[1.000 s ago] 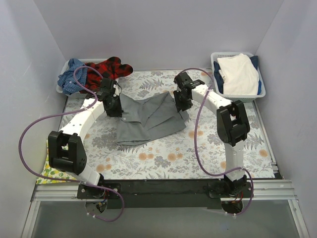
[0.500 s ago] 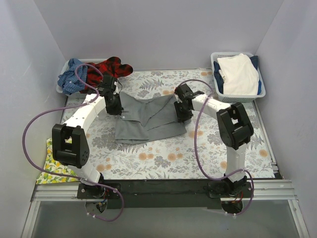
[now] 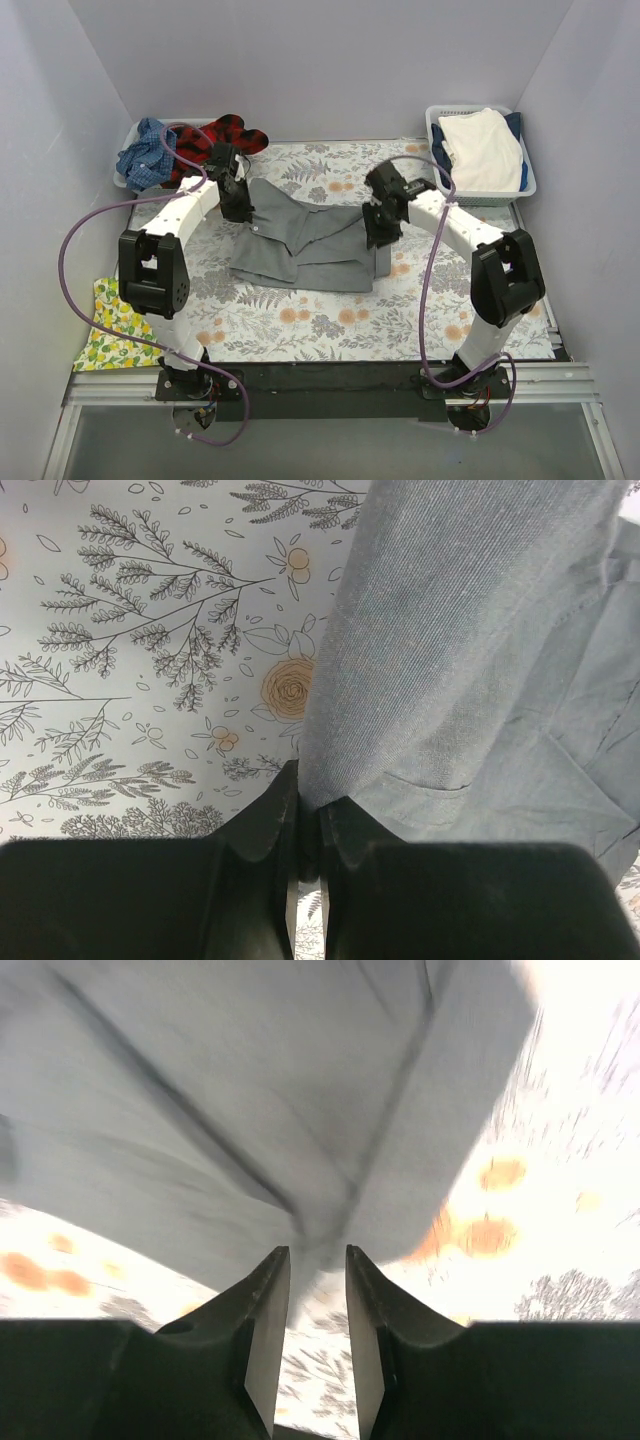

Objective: Fold and stack the long sleeve shirts
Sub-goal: Fold the shirt

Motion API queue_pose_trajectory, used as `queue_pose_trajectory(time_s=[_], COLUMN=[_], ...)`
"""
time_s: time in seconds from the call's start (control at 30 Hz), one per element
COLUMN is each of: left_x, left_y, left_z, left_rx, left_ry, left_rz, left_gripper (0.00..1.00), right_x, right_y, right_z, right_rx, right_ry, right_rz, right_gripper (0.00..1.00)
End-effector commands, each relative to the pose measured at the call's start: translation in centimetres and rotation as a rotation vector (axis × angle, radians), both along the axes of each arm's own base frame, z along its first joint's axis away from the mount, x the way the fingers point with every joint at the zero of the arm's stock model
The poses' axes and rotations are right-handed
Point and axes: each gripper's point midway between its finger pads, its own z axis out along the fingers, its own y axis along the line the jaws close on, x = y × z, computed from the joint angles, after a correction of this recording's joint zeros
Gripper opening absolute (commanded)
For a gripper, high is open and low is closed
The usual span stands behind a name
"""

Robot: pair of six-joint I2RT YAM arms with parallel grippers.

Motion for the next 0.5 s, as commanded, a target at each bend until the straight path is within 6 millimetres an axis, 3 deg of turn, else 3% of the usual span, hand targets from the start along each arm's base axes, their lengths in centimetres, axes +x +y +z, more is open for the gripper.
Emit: queue_pose_trajectory(time_s=[0.0, 0.03, 0.07, 0.1, 0.13, 0.2, 0.23, 0.3, 0.33, 0.47], left_x=[1.3, 1.2, 1.3, 1.4, 1.4, 1.5, 1.7, 1.8, 1.8, 1.9], left_y=[-0.5, -0.5, -0.5, -0.5, -0.6, -0.6, -0.6, -0.6, -0.7, -1.3], left_z=[1.5, 1.3, 1.2, 1.1, 1.1, 1.1, 1.3, 1.3, 1.3, 1.4], left_rx=[-0.043, -0.046, -0.048, -0.047, -0.051, -0.051, -0.052, -0.054, -0.057, -0.082], left_ry=[-0.056, -0.054, -0.057, -0.055, -0.053, -0.051, -0.056, -0.055, -0.053, -0.05], left_rz=[-0.011, -0.011, -0.01, -0.008, -0.012, -0.007, -0.005, 0.001, 0.001, -0.006], left_gripper=[0.01, 0.01, 0.01, 0.01, 0.01, 0.01, 0.01, 0.01, 0.01, 0.01], right_x=[6.6, 7.1, 8.5, 9.0, 9.4, 10.6, 10.9, 11.6, 11.6, 11.0], right_y=[4.1, 5.3, 6.8, 7.7, 8.9, 11.5, 12.6, 14.7, 15.3, 17.4], right_z=[7.1, 6.1, 7.7, 7.7, 6.2, 7.3, 5.8, 6.4, 5.0, 3.3], right_rx=[0.12, 0.133, 0.174, 0.187, 0.189, 0.258, 0.263, 0.31, 0.305, 0.352], right_ry=[-0.208, -0.18, -0.228, -0.236, -0.211, -0.236, -0.207, -0.219, -0.193, -0.146], right_rz=[0.005, 0.034, 0.065, 0.087, 0.113, 0.162, 0.179, 0.205, 0.211, 0.248], right_gripper=[0.38, 0.38, 0.38, 0.38, 0.38, 0.38, 0.38, 0.38, 0.37, 0.35])
